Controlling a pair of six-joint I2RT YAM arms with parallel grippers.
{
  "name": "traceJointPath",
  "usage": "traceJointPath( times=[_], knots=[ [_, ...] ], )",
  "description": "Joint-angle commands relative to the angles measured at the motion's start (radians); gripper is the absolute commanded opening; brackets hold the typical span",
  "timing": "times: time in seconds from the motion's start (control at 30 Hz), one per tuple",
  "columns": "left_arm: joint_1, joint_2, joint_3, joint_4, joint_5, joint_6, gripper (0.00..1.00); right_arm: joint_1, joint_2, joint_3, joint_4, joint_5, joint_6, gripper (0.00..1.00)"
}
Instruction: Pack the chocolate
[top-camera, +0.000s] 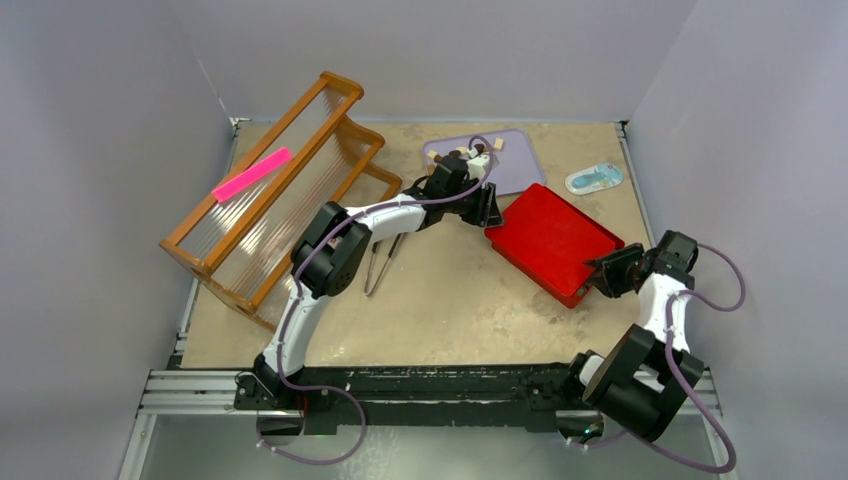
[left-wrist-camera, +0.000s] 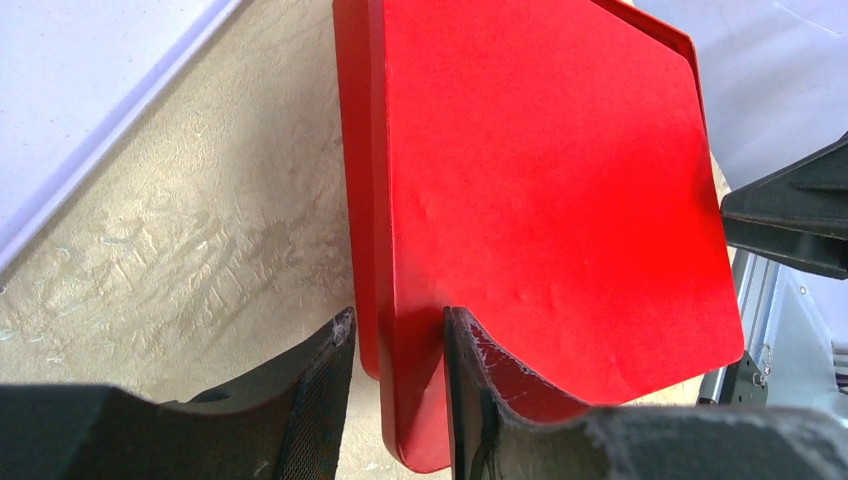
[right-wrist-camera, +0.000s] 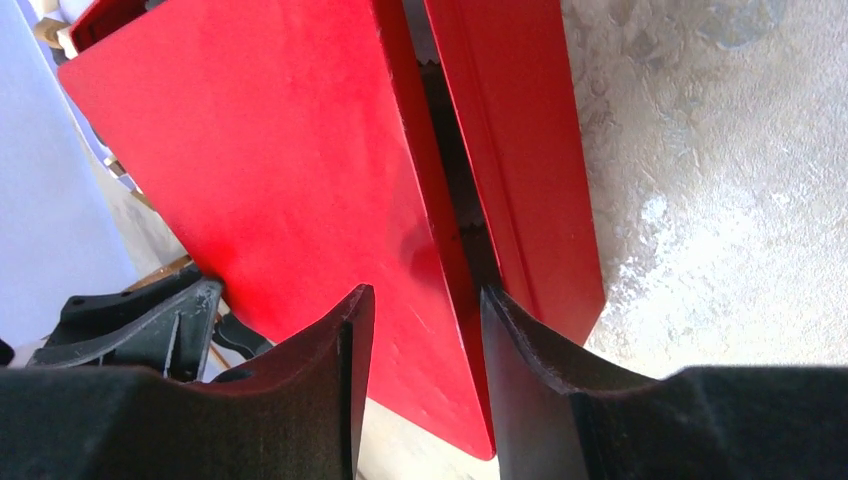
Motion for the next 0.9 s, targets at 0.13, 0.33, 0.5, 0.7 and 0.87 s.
traceJointPath(
  times=[0.13, 0.33, 0.5, 0.7, 0.87],
  knots=[
    [0.006, 0.0, -0.004, 0.015, 0.036, -0.002, 0.34, -0.001, 0.003, -0.05, 0.129, -0.057, 0.023, 0.46],
    [0.006, 0.005, 0.0, 0.08, 0.087, -0.02, 0.31, -0.001, -0.052, -0.121, 0.252, -0.101, 0.012, 0.38],
    [0.006, 0.021, 0.023, 0.113, 0.112, -0.018, 0.31, -0.001, -0.148, -0.192, 0.342, -0.067, 0.042, 0.33],
    [0.006, 0.042, 0.036, 0.115, 0.116, -0.004, 0.33, -0.001, -0.176, -0.233, 0.422, -0.056, 0.066, 0.18],
    [0.006, 0.04, 0.041, 0.097, 0.094, 0.014, 0.4, -0.001, -0.182, -0.247, 0.443, -0.03, 0.078, 0.13]
  ],
)
